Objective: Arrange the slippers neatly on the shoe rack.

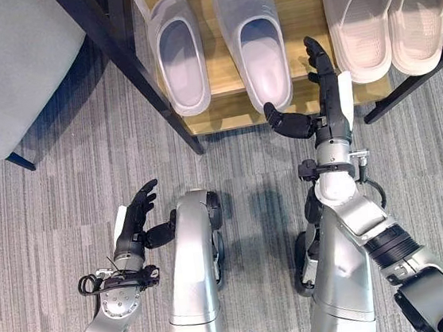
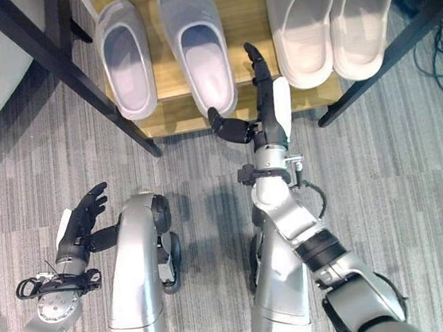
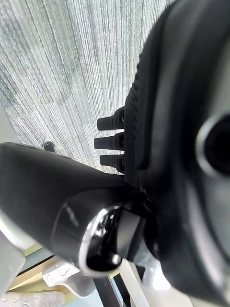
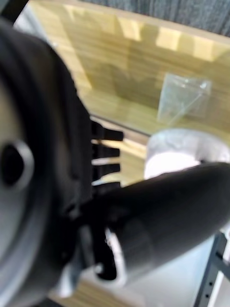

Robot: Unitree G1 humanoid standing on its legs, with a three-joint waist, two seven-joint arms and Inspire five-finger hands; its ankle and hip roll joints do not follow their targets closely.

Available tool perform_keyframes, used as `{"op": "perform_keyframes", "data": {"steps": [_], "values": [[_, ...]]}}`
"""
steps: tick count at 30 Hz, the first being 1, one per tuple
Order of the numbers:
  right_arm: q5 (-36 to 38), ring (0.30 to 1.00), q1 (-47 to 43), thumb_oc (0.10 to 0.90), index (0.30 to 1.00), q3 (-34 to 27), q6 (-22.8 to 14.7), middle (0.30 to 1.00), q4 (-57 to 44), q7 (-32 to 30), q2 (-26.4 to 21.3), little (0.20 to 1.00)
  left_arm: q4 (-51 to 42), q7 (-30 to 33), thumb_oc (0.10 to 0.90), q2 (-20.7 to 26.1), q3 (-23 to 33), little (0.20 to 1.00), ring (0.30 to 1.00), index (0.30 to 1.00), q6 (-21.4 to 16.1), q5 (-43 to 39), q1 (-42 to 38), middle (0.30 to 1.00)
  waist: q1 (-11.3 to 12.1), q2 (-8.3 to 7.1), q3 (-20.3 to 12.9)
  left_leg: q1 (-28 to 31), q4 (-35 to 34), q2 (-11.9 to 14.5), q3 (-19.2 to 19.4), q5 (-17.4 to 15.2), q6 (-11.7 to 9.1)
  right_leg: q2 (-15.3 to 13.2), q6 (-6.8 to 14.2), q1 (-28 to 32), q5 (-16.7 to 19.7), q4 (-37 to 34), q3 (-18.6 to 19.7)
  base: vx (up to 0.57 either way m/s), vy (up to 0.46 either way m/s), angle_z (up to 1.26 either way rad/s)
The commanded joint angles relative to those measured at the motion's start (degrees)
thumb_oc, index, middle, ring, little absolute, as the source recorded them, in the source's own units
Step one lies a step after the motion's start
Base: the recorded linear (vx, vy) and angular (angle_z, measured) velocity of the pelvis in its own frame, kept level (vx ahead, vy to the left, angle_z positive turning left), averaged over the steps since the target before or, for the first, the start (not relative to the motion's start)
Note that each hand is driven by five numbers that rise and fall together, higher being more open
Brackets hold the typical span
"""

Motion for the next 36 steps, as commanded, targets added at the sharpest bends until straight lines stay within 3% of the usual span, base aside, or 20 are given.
{"op": "perform_keyframes", "data": {"steps": [1, 18, 31, 36], "values": [[0.6, 0.9, -12.6, 0.8, 0.9, 1.4, -3.7, 0.9, 0.6, 0.1, 1.0, 0.9, -7.8, 0.1, 0.8, -0.1, -2.8, 0.9, 0.9, 0.9, -6.4, 1.7, -2.2, 0.9, 3.6, 0.69, -2.0, -0.7, 0.0, -3.5, 1.2, -7.1, -0.1, -2.5, -6.1, -1.1, 1.4, 1.8, -1.8, 0.0, 0.0, 0.0], [5.9, 0.9, -20.3, 0.8, 0.9, 6.0, -5.0, 0.9, 4.9, 1.5, 5.7, 0.9, -6.8, -0.2, 0.8, 0.0, -4.7, 0.9, 0.9, 0.9, -6.4, 1.5, -4.1, 0.9, 4.8, 1.22, -2.0, -0.7, 1.1, -3.8, 0.5, -7.1, -0.7, -2.7, -6.1, -1.1, 1.6, 2.7, -2.1, 0.0, 0.0, 0.0], [6.5, 0.9, -21.1, 0.8, 0.9, 7.4, -4.5, 0.9, 3.3, 3.6, 5.7, 0.9, -5.8, -0.9, 0.8, -0.6, -4.7, 0.9, 0.9, 0.9, -6.1, 1.4, -4.5, 0.9, 5.4, 0.19, -2.0, -0.7, 1.6, -3.9, 0.4, -7.3, -0.8, -2.6, -5.8, -1.1, 2.3, 2.8, -1.8, 0.0, 0.002, 0.01], [2.4, 0.9, -19.7, 0.8, 0.9, 6.6, -3.2, 0.9, -1.1, 3.3, 4.0, 0.9, -5.8, -1.0, 0.8, -1.1, -4.7, 0.9, 0.9, 0.9, -5.6, 1.9, -4.3, 0.9, 4.8, -0.19, -2.0, -0.7, 1.7, -3.8, 0.6, -7.4, -0.9, -2.6, -5.8, -1.1, 2.2, 3.0, -1.5, 0.0, 0.0, 0.0]]}}
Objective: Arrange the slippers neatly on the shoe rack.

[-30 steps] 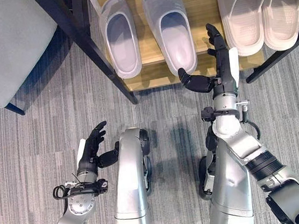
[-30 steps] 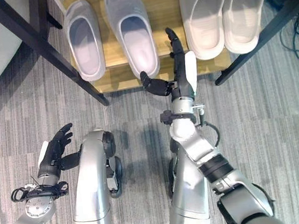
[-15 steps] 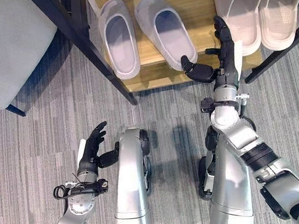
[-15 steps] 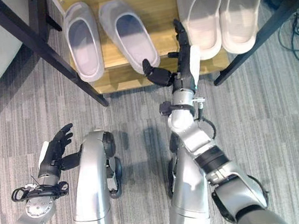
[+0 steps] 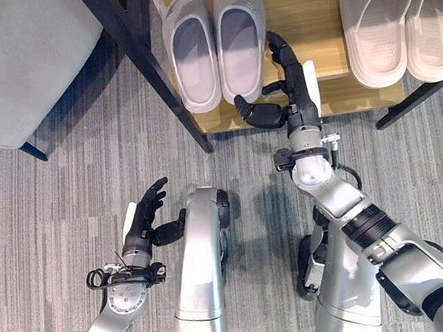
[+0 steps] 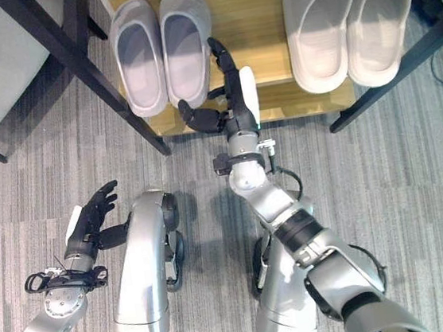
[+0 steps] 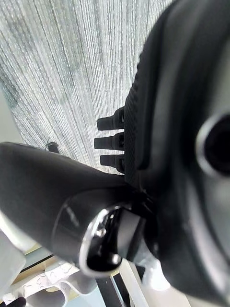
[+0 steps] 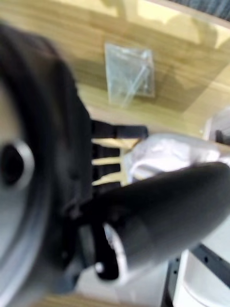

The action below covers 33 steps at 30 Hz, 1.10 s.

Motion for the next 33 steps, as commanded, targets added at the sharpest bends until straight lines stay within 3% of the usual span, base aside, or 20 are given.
{"op": "perform_keyframes", "data": {"steps": [1, 13, 24, 33], "values": [[-5.6, 0.9, -9.1, 0.8, 0.9, -0.3, -3.6, 0.9, -8.3, -0.2, 0.8, 0.9, -7.0, 0.1, 0.8, -0.6, -1.9, 0.9, 0.9, 0.9, -5.4, 2.1, -1.8, 0.9, 2.3, -0.82, -1.9, -1.0, 1.8, -2.9, 1.6, -7.9, 0.4, -1.8, -4.7, -1.7, 2.7, 2.5, -0.5, 0.0, 0.0, 0.0], [-9.5, 0.9, -4.1, 0.8, 0.9, -3.4, -3.0, 0.9, -13.0, -1.1, -1.3, 0.9, -7.5, 0.6, 0.8, -1.4, -0.8, 0.9, 0.9, 0.9, -5.0, 2.9, -1.0, 0.9, 0.9, -1.03, -1.9, -1.0, 2.4, -2.7, 1.9, -7.6, 0.4, -1.7, -4.7, -1.7, 2.5, 3.0, -0.6, 0.0, 0.0, 0.0], [-13.9, 0.9, 3.9, 0.8, 0.9, -8.2, -3.6, 0.9, -25.5, -0.4, -5.3, 0.9, -8.6, 0.6, 0.8, -1.6, 1.6, 0.9, 0.9, 0.9, -4.6, 3.7, 1.2, 0.9, -0.8, -1.95, -1.9, -1.0, 2.5, -2.7, 2.1, -7.3, 0.4, -1.6, -4.7, -1.7, 2.2, 3.0, -0.5, 0.0, 0.0, 0.0], [-17.0, 0.9, 8.8, 0.8, 0.9, -11.0, -4.6, 0.9, -35.6, 0.7, -8.7, 0.9, -10.4, 0.9, 0.8, -1.0, 3.4, 0.9, 0.9, 0.9, -4.9, 3.9, 3.6, 0.9, -1.4, -1.65, -1.9, -1.0, 2.7, -2.6, 2.0, -7.1, 0.6, -1.6, -4.3, -1.7, 2.2, 2.6, -1.0, 0.0, 0.004, -0.01]]}}
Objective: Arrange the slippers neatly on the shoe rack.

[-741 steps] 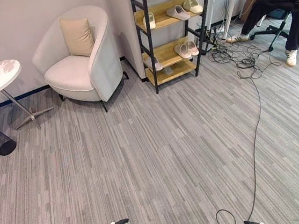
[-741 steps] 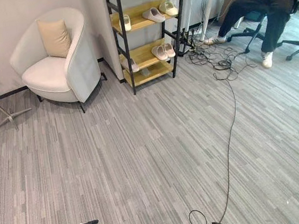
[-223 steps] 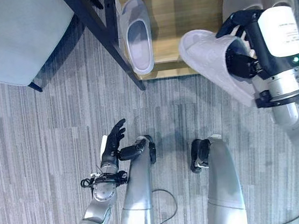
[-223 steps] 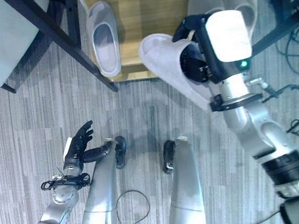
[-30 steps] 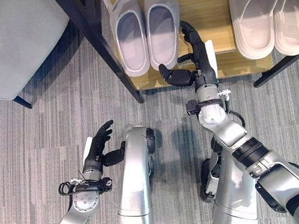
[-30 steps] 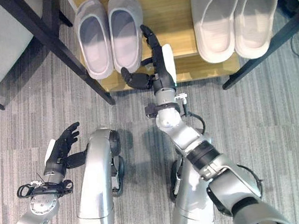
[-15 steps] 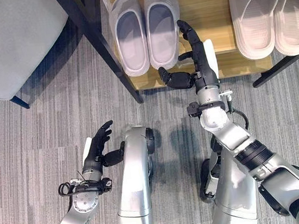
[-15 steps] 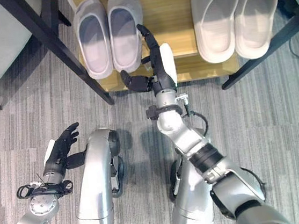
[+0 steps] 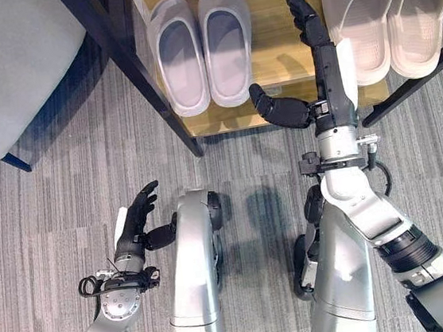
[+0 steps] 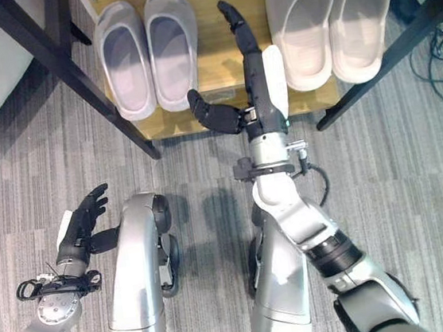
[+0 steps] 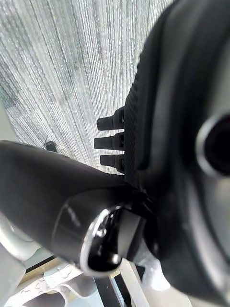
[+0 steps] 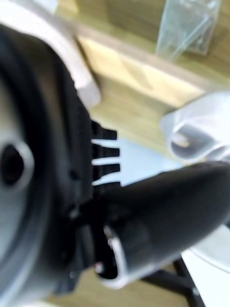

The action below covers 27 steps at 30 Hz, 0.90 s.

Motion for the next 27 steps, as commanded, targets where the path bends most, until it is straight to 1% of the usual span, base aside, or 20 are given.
{"op": "perform_keyframes", "data": {"steps": [1, 6, 7, 10, 12, 13, 14, 17, 19, 20, 21, 22, 23, 24, 25, 26, 27], "values": [[-4.9, 0.9, -3.4, 0.8, 0.9, -4.0, -6.6, 0.9, -11.9, 0.0, -2.1, 0.9, -9.5, 0.7, 0.8, -0.7, -0.1, 0.9, 0.9, 0.9, -5.1, 2.8, 0.6, 0.9, 1.7, -1.02, -2.1, 0.1, -0.1, -2.6, 2.4, -6.1, -0.3, -1.8, -5.3, -1.6, 2.6, 1.1, -1.0, 0.0, 0.0, 0.0], [-3.9, 0.9, -1.8, 0.8, 0.9, -4.4, -7.5, 0.9, -14.4, 1.3, -4.0, 0.9, -9.9, 0.6, 0.8, -0.6, 0.6, 0.9, 0.9, 0.9, -5.3, 2.9, 1.2, 0.9, 1.4, -1.06, -2.1, 0.1, -0.2, -2.6, 2.3, -5.8, -0.3, -1.7, -5.3, -1.6, 2.9, 0.9, -0.9, 0.0, 0.0, 0.0], [-3.9, 0.9, -1.6, 0.8, 0.9, -4.9, -8.3, 0.9, -15.6, 1.5, -5.2, 0.9, -9.7, 0.2, 0.8, -0.9, 1.2, 0.9, 0.9, 0.9, -5.3, 2.9, 1.3, 0.9, 1.3, -1.53, -2.1, 0.1, -0.6, -2.7, 2.4, -5.7, -0.4, -1.4, -5.4, -1.6, 3.2, 0.6, -0.8, 0.04, -0.013, 0.0], [-4.9, 0.9, -0.6, 0.8, 0.9, -6.4, -9.4, 0.9, -17.3, 1.6, -6.3, 0.9, -8.1, 0.0, 0.8, -2.2, 2.0, 0.9, 0.9, 0.9, -5.3, 3.6, 1.1, 0.9, 1.0, -2.73, -2.1, 0.1, -2.2, -2.8, 3.1, -5.3, -0.6, -0.4, -5.4, -1.6, 4.4, -0.6, 0.0, 0.06, -0.039, -0.02], [-5.4, 0.9, 0.0, 0.8, 0.9, -7.5, -10.0, 0.9, -17.6, 1.6, -7.1, 0.9, -5.9, 0.2, 0.8, -3.4, 2.8, 0.9, 0.9, 0.9, -5.3, 4.1, -0.1, 0.9, 1.1, -4.02, -2.1, 0.1, -5.6, -2.7, 3.8, -4.8, -0.7, 0.2, -5.5, -1.5, 5.5, -3.8, 0.4, 0.01, -0.076, -0.02], [-5.8, 0.9, -0.2, 0.8, 0.9, -8.3, -10.0, 0.9, -17.5, 1.4, -7.5, 0.9, -4.4, 0.3, 0.8, -4.0, 3.1, 0.9, 0.9, 0.9, -5.3, 4.6, -1.4, 0.9, 1.2, -4.62, -2.1, 0.1, -9.1, -2.7, 4.0, -3.6, -0.9, 0.2, -5.6, -1.0, 6.3, -7.5, 0.2, -0.08, -0.067, -0.04], [-6.4, 0.9, -0.5, 0.8, 0.9, -9.5, -10.1, 0.9, -17.2, 1.4, -8.0, 0.9, -2.9, 0.5, 0.8, -4.6, 3.5, 0.9, 0.9, 0.9, -5.3, 5.5, -3.0, 0.9, 1.2, -4.81, -2.1, 0.1, -12.8, -3.1, 3.7, -2.1, -1.0, 0.1, -5.5, 0.1, 7.1, -11.6, -0.5, -0.13, -0.026, -0.01], [-7.9, 0.9, -1.6, 0.8, 0.9, -12.5, -10.2, 0.9, -16.2, 1.6, -9.4, 0.9, 0.6, 0.8, 0.8, -6.3, 4.7, 0.9, 0.9, 0.9, -5.4, 7.5, -7.8, 0.9, 1.2, -4.31, -2.1, 0.1, -23.4, -4.3, 1.8, 4.0, -0.6, 0.5, -5.6, 2.2, 10.5, -23.2, -2.9, -0.18, 0.033, -0.02], [-8.4, 0.9, -2.3, 0.8, 0.9, -13.5, -10.3, 0.9, -15.2, 2.2, -10.2, 0.9, 2.7, 0.5, 0.8, -7.2, 5.2, 0.9, 0.9, 0.9, -5.7, 7.5, -10.4, 0.9, 1.0, -3.72, -2.1, 0.1, -28.1, -4.7, 1.1, 7.5, 0.0, 0.4, -5.4, 2.7, 12.4, -28.3, -4.5, -0.16, 0.058, -0.01], [-8.4, 0.9, -2.3, 0.8, 0.9, -13.5, -10.3, 0.9, -15.2, 2.2, -10.2, 0.9, 2.7, 0.5, 0.8, -7.2, 5.2, 0.9, 0.9, 0.9, -5.7, 7.5, -10.4, 0.9, 0.9, -3.66, -2.1, 0.1, -28.2, -4.8, 1.1, 7.6, 0.0, 0.3, -5.4, 2.7, 12.5, -28.4, -4.6, -0.11, 0.043, -0.02], [-8.1, 0.9, -2.2, 0.8, 0.9, -13.9, -10.3, 0.9, -14.4, 2.8, -10.5, 0.9, 3.5, 0.1, 0.8, -7.7, 5.4, 0.9, 0.9, 0.9, -5.7, 7.2, -10.9, 0.9, 0.8, -3.56, -2.1, 0.1, -30.1, -4.5, 0.7, 9.0, 0.3, 0.2, -5.1, 2.8, 13.0, -30.3, -5.1, -0.08, 0.024, 0.03], [-8.0, 0.9, -1.9, 0.8, 0.9, -13.8, -10.3, 0.9, -13.7, 3.3, -10.9, 0.9, 4.5, -0.2, 0.8, -7.9, 5.2, 0.9, 0.9, 0.9, -5.7, 7.2, -11.1, 0.9, 0.6, -3.41, -3.2, 0.1, -32.4, -4.3, 0.4, 10.4, 0.5, -0.3, -5.0, 3.0, 13.8, -33.0, -6.1, -0.16, 0.031, 0.06], [-8.2, 0.9, 0.3, 0.8, 0.9, -13.6, -10.3, 0.9, -11.9, 4.5, -11.1, 0.9, 7.1, -1.0, 0.8, -8.4, 4.7, 0.9, 0.9, 0.9, -5.6, 7.7, -10.7, 0.9, 0.2, -3.16, -6.7, 0.1, -37.6, -4.1, -0.5, 13.0, 0.7, -0.4, -4.6, 3.8, 15.6, -38.8, -7.8, -0.13, 0.019, 0.06], [-8.2, 0.9, 0.4, 0.8, 0.9, -13.6, -10.4, 0.9, -11.8, 4.5, -11.1, 0.9, 7.2, -1.0, 0.8, -8.4, 4.6, 0.9, 0.9, 0.9, -5.7, 7.7, -10.7, 0.9, 0.2, -3.01, -7.1, 0.1, -38.1, -4.2, -0.6, 13.4, 0.7, -0.5, -4.7, 3.8, 15.9, -39.4, -8.0, -0.15, 0.012, 0.03], [-8.5, 0.9, 2.1, 0.8, 0.9, -13.4, -10.4, 0.9, -10.8, 5.3, -11.0, 0.9, 8.3, -1.5, 0.8, -8.8, 4.4, 0.9, 0.9, 0.9, -5.6, 7.7, -10.2, 0.9, -0.1, -2.87, -8.2, 1.0, -41.2, -3.9, -1.0, 14.8, 0.8, -0.5, -4.4, 5.1, 17.0, -42.9, -8.9, -0.13, -0.015, 0.02], [-8.8, 0.9, 3.7, 0.8, 0.9, -12.9, -10.4, 0.9, -9.5, 5.8, -10.9, 0.9, 9.6, -2.2, 0.8, -9.2, 3.7, 0.9, 0.9, 0.9, -5.4, 8.1, -9.8, 0.9, -0.2, -2.92, -8.6, 3.7, -45.1, -3.7, -1.3, 16.2, 0.7, -0.3, -4.3, 8.0, 18.3, -47.2, -9.7, -0.16, -0.016, 0.06], [-9.3, 0.9, 5.1, 0.8, 0.9, -12.1, -10.2, 0.9, -8.2, 6.8, -11.0, 0.9, 11.0, -3.0, 0.8, -9.4, 3.3, 0.9, 0.9, 0.9, -5.1, 8.4, -9.5, 0.9, -0.3, -3.07, -9.0, 5.5, -48.1, -3.6, -1.3, 17.3, 0.8, -0.2, -4.2, 9.7, 19.3, -49.8, -10.0, -0.16, -0.036, 0.14]]}}
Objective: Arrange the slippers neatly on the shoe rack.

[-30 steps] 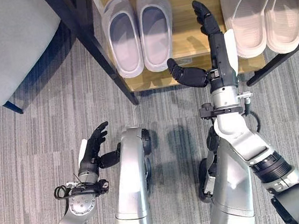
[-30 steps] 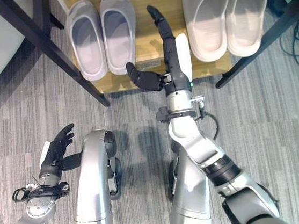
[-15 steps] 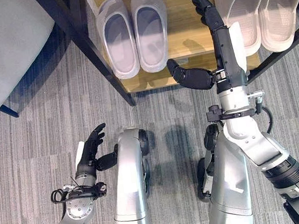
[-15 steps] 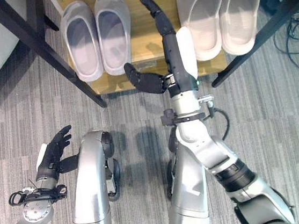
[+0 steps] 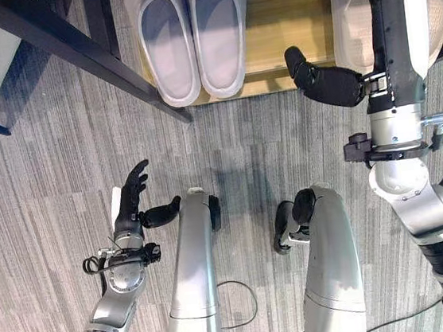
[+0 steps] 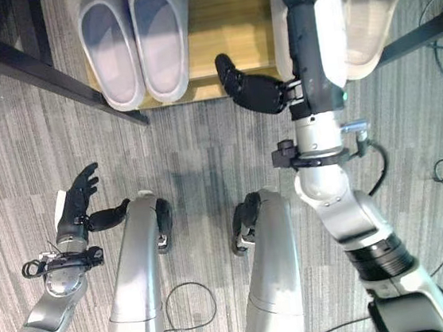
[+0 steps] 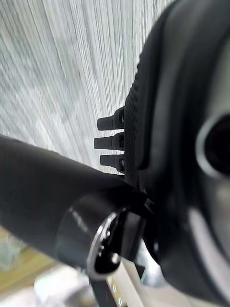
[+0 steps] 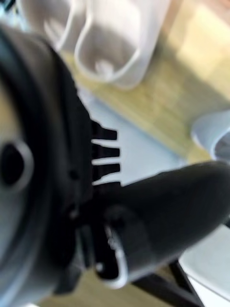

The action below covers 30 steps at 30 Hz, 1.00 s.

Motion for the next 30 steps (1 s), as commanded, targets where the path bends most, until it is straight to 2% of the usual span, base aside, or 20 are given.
{"op": "perform_keyframes", "data": {"steps": [1, 3, 5, 6, 7, 9, 13, 14, 16, 17, 18, 24, 25, 26, 29, 30], "values": [[-3.8, 0.9, 2.3, 0.8, 0.9, 0.9, -5.1, 0.9, -0.6, 1.8, -1.7, 0.9, 2.5, -2.3, 0.8, -2.3, -2.2, 0.9, 0.9, 0.9, -4.9, 1.5, 3.6, 0.9, -1.3, -0.72, -8.9, 0.0, -10.5, -2.3, 1.9, 5.5, 3.6, 0.7, 0.6, 3.9, 7.8, -13.7, -0.8, -0.14, -0.027, 0.17], [-5.7, 0.9, 5.8, 0.8, 0.9, 2.3, -4.5, 0.9, 3.1, 3.8, -0.6, 0.9, 5.6, -3.8, 0.8, -2.9, -2.8, 0.9, 0.9, 0.9, -4.8, 1.8, 4.1, 0.9, -1.6, -1.27, -9.9, 6.8, -19.5, -2.4, 1.1, 8.8, 3.5, 1.4, 0.7, 10.4, 10.2, -22.6, -2.1, -0.15, -0.059, 0.12], [-7.1, 0.9, 8.5, 0.8, 0.9, 3.4, -4.2, 0.9, 6.0, 5.0, 0.2, 0.9, 7.1, -5.0, 0.8, -3.4, -3.4, 0.9, 0.9, 0.9, -4.6, 2.1, 4.8, 0.9, -1.8, -1.6, -11.0, 10.9, -24.7, -2.1, 0.5, 10.5, 3.3, 1.5, 0.7, 14.7, 11.4, -28.6, -2.9, -0.09, -0.065, 0.06], [-8.5, 0.9, 11.4, 0.8, 0.9, 4.2, -3.6, 0.9, 8.9, 6.4, 1.1, 0.9, 8.6, -6.0, 0.8, -3.9, -3.6, 0.9, 0.9, 0.9, -4.3, 2.6, 5.5, 0.9, -1.7, -1.89, -11.5, 15.2, -29.6, -1.9, -0.3, 12.1, 3.6, 1.6, 1.0, 18.3, 12.6, -32.9, -3.8, -0.06, -0.055, 0.09], [-8.5, 0.9, 11.5, 0.8, 0.9, 4.2, -3.7, 0.9, 9.0, 6.3, 1.1, 0.9, 8.6, -6.0, 0.8, -3.9, -3.6, 0.9, 0.9, 0.9, -4.3, 2.6, 5.6, 0.9, -1.7, -1.81, -11.2, 15.9, -30.1, -1.9, -0.4, 12.3, 3.5, 1.6, 1.0, 19.0, 12.9, -33.4, -3.9, -0.03, -0.064, 0.11], [-10.0, 0.9, 15.7, 0.8, 0.9, 5.3, -3.1, 0.9, 14.5, 7.9, 2.6, 0.9, 11.1, -7.2, 0.8, -4.5, -4.2, 0.9, 0.9, 0.9, -3.8, 3.6, 6.6, 0.9, -1.6, -2.49, -13.0, 21.4, -37.1, -1.0, -1.5, 14.3, 3.6, 1.8, 1.6, 24.1, 14.3, -38.7, -5.2, 0.02, -0.057, 0.18], [-10.0, 0.9, 15.7, 0.8, 0.9, 5.4, -3.2, 0.9, 14.6, 7.8, 2.7, 0.9, 11.1, -7.2, 0.8, -4.5, -4.2, 0.9, 0.9, 0.9, -3.9, 3.6, 6.6, 0.9, -1.6, -2.47, -12.7, 22.0, -37.6, -1.0, -1.6, 14.5, 3.6, 1.9, 1.6, 24.8, 14.5, -39.2, -5.3, 0.02, -0.027, 0.03], [-10.8, 0.9, 19.7, 0.8, 0.9, 7.4, -2.7, 0.9, 21.5, 9.1, 5.5, 0.9, 14.5, -8.7, 0.8, -5.3, -5.3, 0.9, 0.9, 0.9, -2.8, 5.8, 7.9, 0.9, -1.2, -3.36, -15.0, 31.8, -48.2, 0.2, -2.5, 17.3, 3.3, 2.9, 2.6, 34.7, 17.1, -49.0, -6.7, 0.1, -0.097, -0.01], [-11.9, 0.9, 20.3, 0.8, 0.9, 7.9, -2.4, 0.9, 23.3, 9.4, 5.5, 0.9, 15.2, -9.2, 0.8, -5.3, -5.1, 0.9, 0.9, 0.9, -2.6, 6.3, 8.3, 0.9, -1.1, -3.59, -15.4, 35.1, -52.0, 0.4, -2.7, 19.1, 3.0, 3.1, 3.0, 38.3, 18.9, -53.3, -7.4, 0.1, -0.085, 0.11], [-11.9, 0.9, 21.8, 0.8, 0.9, 8.1, -2.3, 0.9, 25.8, 10.0, 6.7, 0.9, 16.7, -9.7, 0.8, -5.2, -5.5, 0.9, 0.9, 0.9, -2.3, 7.6, 8.7, 0.9, -1.0, -3.99, -16.9, 41.2, -58.9, 0.7, -2.6, 21.3, 2.5, 3.9, 3.4, 44.2, 20.6, -59.7, -7.9, 0.07, -0.041, 0.2], [-11.6, 0.9, 22.7, 0.8, 0.9, 7.8, -2.2, 0.9, 27.1, 10.4, 7.0, 0.9, 17.3, -10.0, 0.8, -5.3, -5.5, 0.9, 0.9, 0.9, -2.1, 8.3, 9.2, 0.9, -0.9, -4.06, -17.3, 43.9, -62.7, 0.6, -2.6, 24.3, 2.4, 3.8, 3.6, 46.6, 23.4, -63.5, -8.8, 0.07, -0.04, 0.19], [-11.6, 0.9, 22.7, 0.8, 0.9, 7.8, -2.2, 0.9, 27.1, 10.4, 7.0, 0.9, 17.3, -10.0, 0.8, -5.2, -5.5, 0.9, 0.9, 0.9, -2.1, 8.3, 9.3, 0.9, -0.9, -4.03, -16.9, 44.7, -63.3, 0.7, -2.6, 24.5, 2.4, 3.9, 3.6, 47.4, 23.7, -64.0, -8.8, 0.06, -0.015, 0.02], [-12.3, 0.9, 26.0, 0.8, 0.9, 8.6, -1.4, 0.9, 37.7, 11.7, 10.1, 0.9, 19.2, -11.6, 0.8, -5.9, -5.1, 0.9, 0.9, 0.9, -1.5, 10.4, 11.8, 0.9, -0.4, -3.79, -21.4, 62.8, -81.9, 1.5, -2.3, 29.5, 1.4, 5.8, 5.6, 63.9, 28.0, -80.7, -9.4, 0.4, -0.084, -0.01], [-12.4, 0.9, 26.0, 0.8, 0.9, 8.6, -1.4, 0.9, 37.8, 11.6, 10.2, 0.9, 19.2, -11.6, 0.8, -5.8, -5.2, 0.9, 0.9, 0.9, -1.5, 10.5, 11.8, 0.9, -0.4, -3.75, -21.3, 63.1, -82.4, 1.5, -2.3, 30.0, 1.4, 5.8, 5.6, 64.2, 28.5, -81.2, -9.5, 0.46, -0.095, 0.04], [-12.8, 0.9, 26.9, 0.8, 0.9, 9.2, -1.1, 0.9, 43.8, 12.5, 11.8, 0.9, 18.9, -12.4, 0.8, -5.6, -5.2, 0.9, 0.9, 0.9, -1.5, 11.7, 12.5, 0.9, -0.6, -3.34, -24.1, 69.3, -88.2, 2.4, -1.7, 31.6, 0.8, 6.6, 6.3, 70.4, 29.6, -87.0, -9.2, 0.15, -0.029, 0.05], [-12.8, 0.9, 26.9, 0.8, 0.9, 9.3, -1.1, 0.9, 43.9, 12.5, 11.9, 0.9, 18.8, -12.4, 0.8, -5.5, -5.2, 0.9, 0.9, 0.9, -1.4, 11.7, 12.6, 0.9, -0.5, -3.35, -23.9, 69.9, -88.6, 2.5, -1.6, 31.8, 0.8, 6.7, 6.3, 70.9, 29.7, -87.4, -9.2, 0.19, -0.039, -0.02]]}}
